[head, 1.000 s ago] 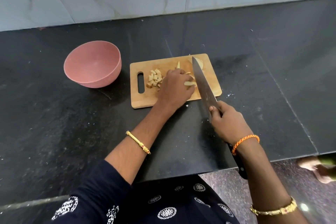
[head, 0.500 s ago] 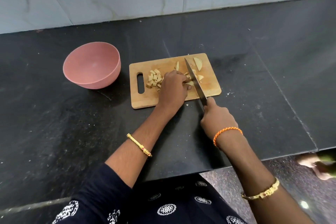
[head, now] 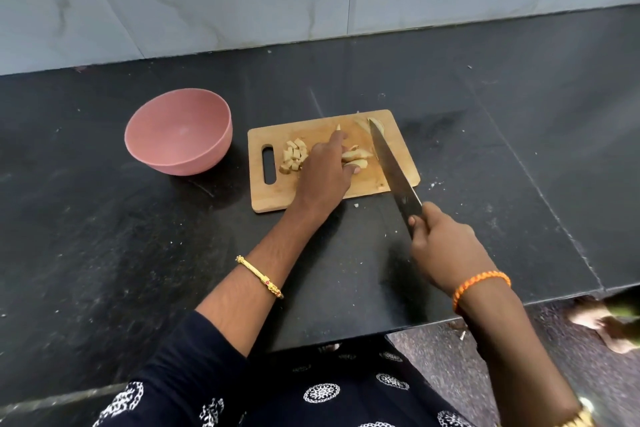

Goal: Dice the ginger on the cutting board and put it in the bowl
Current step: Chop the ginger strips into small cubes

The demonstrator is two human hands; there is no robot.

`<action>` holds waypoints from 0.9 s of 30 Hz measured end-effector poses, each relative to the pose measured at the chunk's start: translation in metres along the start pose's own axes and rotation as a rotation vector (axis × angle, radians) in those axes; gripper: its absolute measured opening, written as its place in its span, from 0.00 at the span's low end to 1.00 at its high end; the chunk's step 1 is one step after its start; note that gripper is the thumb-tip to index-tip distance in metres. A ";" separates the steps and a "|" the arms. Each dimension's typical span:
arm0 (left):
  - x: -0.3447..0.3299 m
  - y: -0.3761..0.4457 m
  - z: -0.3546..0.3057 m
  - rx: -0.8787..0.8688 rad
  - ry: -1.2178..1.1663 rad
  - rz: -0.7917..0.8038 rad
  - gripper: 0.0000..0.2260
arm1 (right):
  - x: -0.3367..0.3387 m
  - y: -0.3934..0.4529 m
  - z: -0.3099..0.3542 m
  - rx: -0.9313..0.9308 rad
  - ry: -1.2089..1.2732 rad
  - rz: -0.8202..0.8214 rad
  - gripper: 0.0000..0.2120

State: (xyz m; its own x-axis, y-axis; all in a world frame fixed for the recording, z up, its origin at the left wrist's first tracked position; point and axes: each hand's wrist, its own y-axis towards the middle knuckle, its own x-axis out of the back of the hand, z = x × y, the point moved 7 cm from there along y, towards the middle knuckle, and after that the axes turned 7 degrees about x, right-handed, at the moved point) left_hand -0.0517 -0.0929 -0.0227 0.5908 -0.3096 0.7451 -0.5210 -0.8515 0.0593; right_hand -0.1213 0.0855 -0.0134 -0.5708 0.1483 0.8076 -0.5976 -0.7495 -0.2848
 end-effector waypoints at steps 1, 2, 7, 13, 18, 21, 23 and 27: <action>0.000 0.001 0.000 0.001 0.023 -0.002 0.20 | 0.000 0.006 0.004 0.008 0.007 -0.017 0.07; 0.000 0.001 -0.001 -0.007 0.072 -0.011 0.20 | -0.001 0.013 0.009 0.015 0.011 -0.025 0.07; 0.002 0.002 -0.002 -0.025 0.233 -0.055 0.16 | -0.015 0.033 0.023 0.032 -0.004 -0.036 0.08; 0.001 0.003 -0.004 -0.034 0.261 -0.067 0.13 | -0.022 0.043 0.033 -0.024 -0.110 0.045 0.08; 0.003 -0.001 -0.005 -0.025 0.301 -0.118 0.12 | -0.018 0.054 0.040 -0.010 -0.213 0.116 0.14; 0.004 -0.001 -0.004 -0.017 0.298 -0.134 0.12 | -0.022 0.039 0.031 -0.021 -0.218 0.135 0.12; 0.005 0.000 -0.003 -0.015 0.300 -0.143 0.13 | -0.021 0.025 0.022 -0.029 -0.208 0.123 0.09; 0.005 0.004 -0.001 -0.029 0.299 -0.121 0.12 | -0.017 0.019 0.009 -0.022 -0.172 0.097 0.08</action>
State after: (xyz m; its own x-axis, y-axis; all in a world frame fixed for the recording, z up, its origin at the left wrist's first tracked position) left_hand -0.0516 -0.0977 -0.0188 0.4442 -0.0650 0.8936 -0.4781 -0.8607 0.1751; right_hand -0.1184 0.0629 -0.0277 -0.5228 -0.0375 0.8516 -0.5582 -0.7400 -0.3753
